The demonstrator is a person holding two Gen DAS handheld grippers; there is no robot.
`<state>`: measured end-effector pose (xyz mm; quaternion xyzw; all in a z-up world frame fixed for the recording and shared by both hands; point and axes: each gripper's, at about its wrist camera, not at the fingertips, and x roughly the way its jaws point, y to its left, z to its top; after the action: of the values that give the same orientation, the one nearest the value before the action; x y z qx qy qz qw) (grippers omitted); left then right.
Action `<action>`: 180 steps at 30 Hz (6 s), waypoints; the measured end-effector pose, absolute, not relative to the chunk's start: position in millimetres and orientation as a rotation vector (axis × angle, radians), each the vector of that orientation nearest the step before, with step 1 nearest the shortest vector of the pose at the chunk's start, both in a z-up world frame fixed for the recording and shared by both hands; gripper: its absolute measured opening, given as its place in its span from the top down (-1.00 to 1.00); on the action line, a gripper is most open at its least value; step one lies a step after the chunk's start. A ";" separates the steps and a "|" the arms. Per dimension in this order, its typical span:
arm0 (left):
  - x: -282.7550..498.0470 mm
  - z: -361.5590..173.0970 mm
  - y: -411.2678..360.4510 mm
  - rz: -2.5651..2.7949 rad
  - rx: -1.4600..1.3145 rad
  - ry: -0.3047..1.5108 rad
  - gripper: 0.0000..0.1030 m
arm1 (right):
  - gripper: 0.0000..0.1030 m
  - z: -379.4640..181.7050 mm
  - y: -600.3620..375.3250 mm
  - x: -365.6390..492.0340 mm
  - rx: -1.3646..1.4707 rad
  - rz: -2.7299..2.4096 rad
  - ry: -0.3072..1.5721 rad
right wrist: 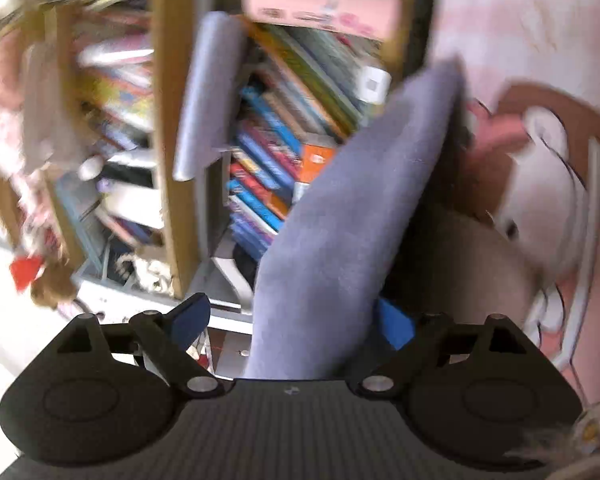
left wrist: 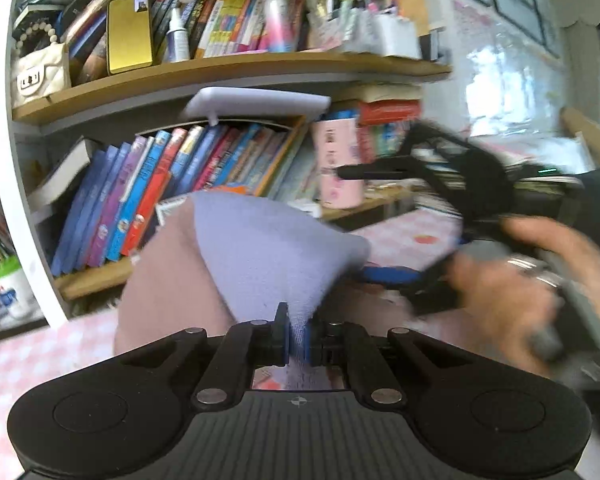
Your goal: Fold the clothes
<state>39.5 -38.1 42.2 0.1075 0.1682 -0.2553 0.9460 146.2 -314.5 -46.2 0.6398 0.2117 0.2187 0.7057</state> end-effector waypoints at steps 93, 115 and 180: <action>12.8 37.4 42.2 -0.408 0.267 0.462 0.72 | 0.99 14.1 -290.9 -39.5 -0.104 0.236 0.814; 92.3 -22.4 -140.6 -0.661 0.673 0.460 0.63 | 0.29 -8.7 -287.5 38.2 0.113 0.169 0.683; 68.0 50.3 150.0 -0.098 0.127 0.478 -0.07 | 0.04 -16.4 -273.0 30.4 0.029 0.161 0.636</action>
<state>68.0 150.0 50.3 0.0630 0.2364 -0.0487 0.9684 30.4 -273.0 -16.4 0.0144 0.3121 0.0792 0.9466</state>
